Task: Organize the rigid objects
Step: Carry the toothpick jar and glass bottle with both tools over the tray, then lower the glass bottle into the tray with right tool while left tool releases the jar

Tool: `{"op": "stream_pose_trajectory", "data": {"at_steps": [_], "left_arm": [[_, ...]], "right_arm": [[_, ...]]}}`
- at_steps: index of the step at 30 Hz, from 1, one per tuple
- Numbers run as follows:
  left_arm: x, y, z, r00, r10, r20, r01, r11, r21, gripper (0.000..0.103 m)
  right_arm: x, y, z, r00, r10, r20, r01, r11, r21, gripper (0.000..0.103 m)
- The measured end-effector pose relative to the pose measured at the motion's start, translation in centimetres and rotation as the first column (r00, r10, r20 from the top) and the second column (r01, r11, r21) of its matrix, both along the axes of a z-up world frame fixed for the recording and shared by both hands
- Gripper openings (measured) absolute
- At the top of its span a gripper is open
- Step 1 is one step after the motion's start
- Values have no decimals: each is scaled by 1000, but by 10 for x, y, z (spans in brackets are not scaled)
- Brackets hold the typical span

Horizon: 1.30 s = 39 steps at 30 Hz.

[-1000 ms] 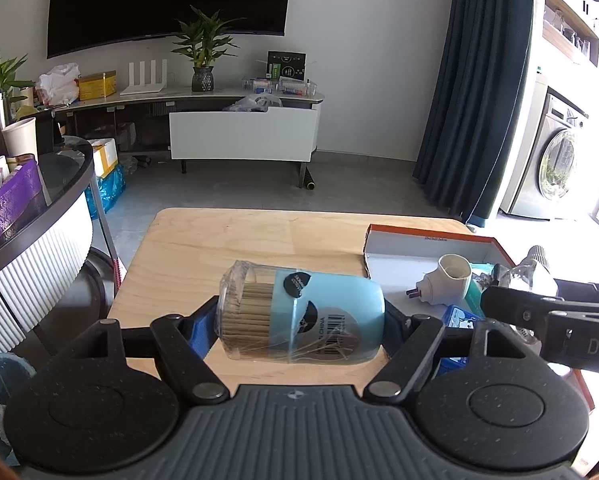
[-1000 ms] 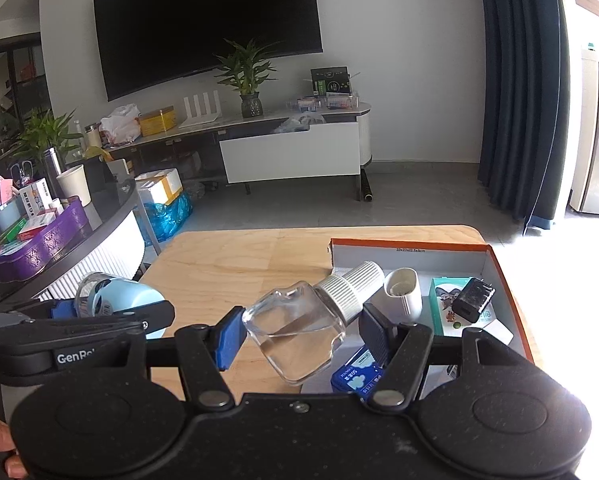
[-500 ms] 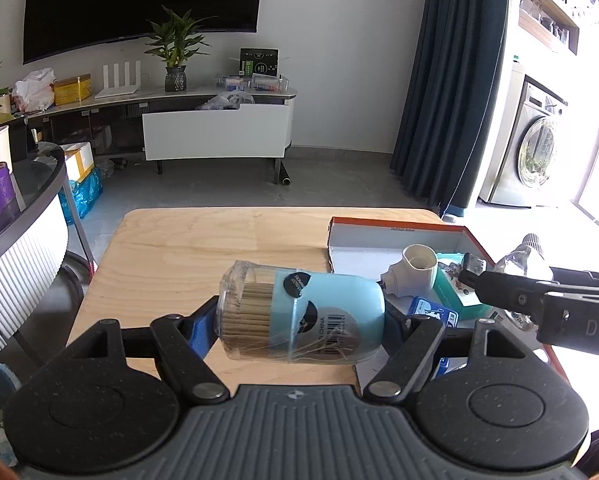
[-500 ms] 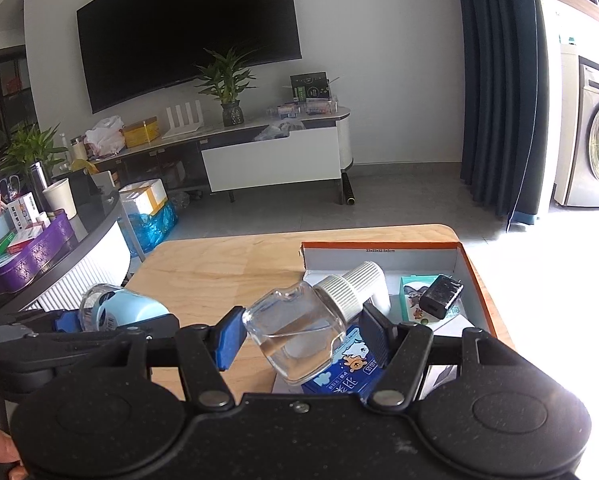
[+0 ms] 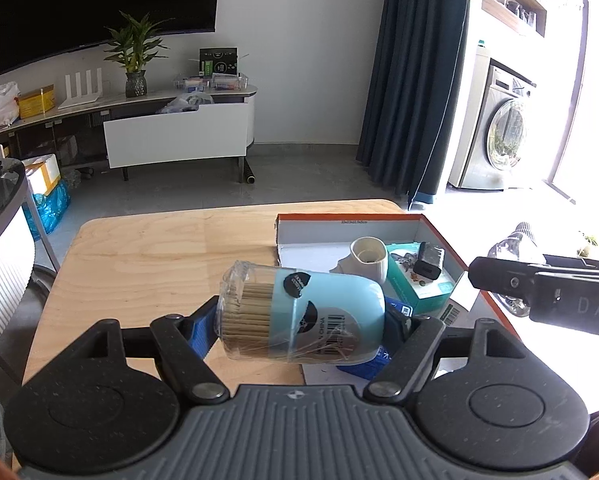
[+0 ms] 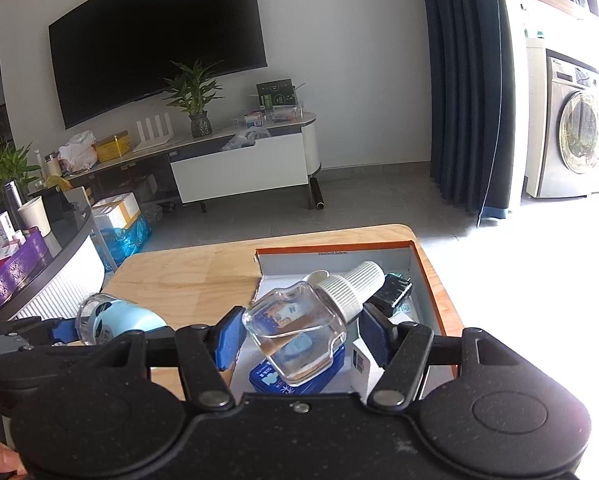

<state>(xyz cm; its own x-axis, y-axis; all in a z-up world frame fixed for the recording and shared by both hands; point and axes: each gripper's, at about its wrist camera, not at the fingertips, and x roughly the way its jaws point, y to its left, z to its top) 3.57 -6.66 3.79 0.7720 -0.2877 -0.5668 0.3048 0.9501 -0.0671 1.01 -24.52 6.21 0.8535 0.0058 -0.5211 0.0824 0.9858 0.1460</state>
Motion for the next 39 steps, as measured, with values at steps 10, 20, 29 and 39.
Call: {"op": "stream_pose_trajectory", "data": {"at_steps": [10, 20, 29, 39], "left_arm": [[2, -18, -4, 999, -53, -5, 53, 999, 9, 78], [4, -35, -7, 996, -94, -11, 94, 995, 11, 78], [5, -44, -11, 994, -111, -23, 111, 994, 13, 78], [10, -46, -11, 994, -103, -29, 104, 994, 15, 78]], "right_arm": [[-4, -20, -3, 999, -43, -6, 43, 999, 6, 75], [-6, -35, -5, 997, -82, -8, 82, 997, 10, 75], [-1, -35, -7, 995, -94, -23, 94, 995, 12, 75], [5, -38, -10, 995, -92, -38, 93, 996, 16, 74]]}}
